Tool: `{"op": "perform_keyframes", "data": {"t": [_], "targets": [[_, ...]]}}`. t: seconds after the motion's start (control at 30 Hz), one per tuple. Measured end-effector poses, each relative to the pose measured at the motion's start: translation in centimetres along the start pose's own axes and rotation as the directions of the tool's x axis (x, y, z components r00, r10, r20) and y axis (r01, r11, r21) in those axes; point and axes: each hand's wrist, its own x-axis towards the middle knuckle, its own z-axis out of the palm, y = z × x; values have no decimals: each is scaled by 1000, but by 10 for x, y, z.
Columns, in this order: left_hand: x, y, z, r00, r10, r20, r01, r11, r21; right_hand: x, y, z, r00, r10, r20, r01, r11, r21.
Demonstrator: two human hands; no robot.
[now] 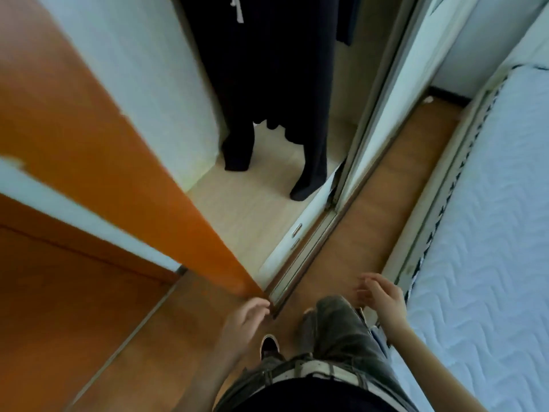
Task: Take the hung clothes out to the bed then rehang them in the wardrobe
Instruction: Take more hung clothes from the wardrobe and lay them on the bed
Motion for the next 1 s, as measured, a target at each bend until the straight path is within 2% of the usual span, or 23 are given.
{"op": "perform_keyframes", "data": {"t": [0.1, 0.23, 0.4, 0.53, 0.67, 0.73, 0.9, 1.0], "targets": [[54, 44, 26, 997, 40, 71, -39, 999, -8, 43, -10, -29, 998, 32, -52, -32, 999, 15], [122, 97, 49, 998, 62, 2, -61, 990, -129, 122, -47, -49, 999, 15, -46, -15, 1000, -10], [187, 178, 45, 972, 35, -231, -105, 949, -298, 216, -138, -36, 973, -65, 222, 81, 995, -63], [217, 253, 17, 904, 102, -414, -256, 907, -335, 265, -235, -3, 877, -169, 451, 194, 981, -8], [227, 328, -42, 758, 219, -614, -461, 846, -268, 284, -358, 39, 740, -374, 559, 403, 912, 76], [222, 371, -82, 653, 298, -696, -566, 802, -189, 280, -429, 53, 630, -535, 563, 551, 819, 161], [188, 475, -169, 417, 495, -762, -769, 639, -7, 245, -586, 62, 416, -830, 372, 762, 541, 355], [170, 540, -214, 277, 552, -787, -849, 524, 68, 229, -667, 83, 358, -886, 294, 822, 449, 350]]}}
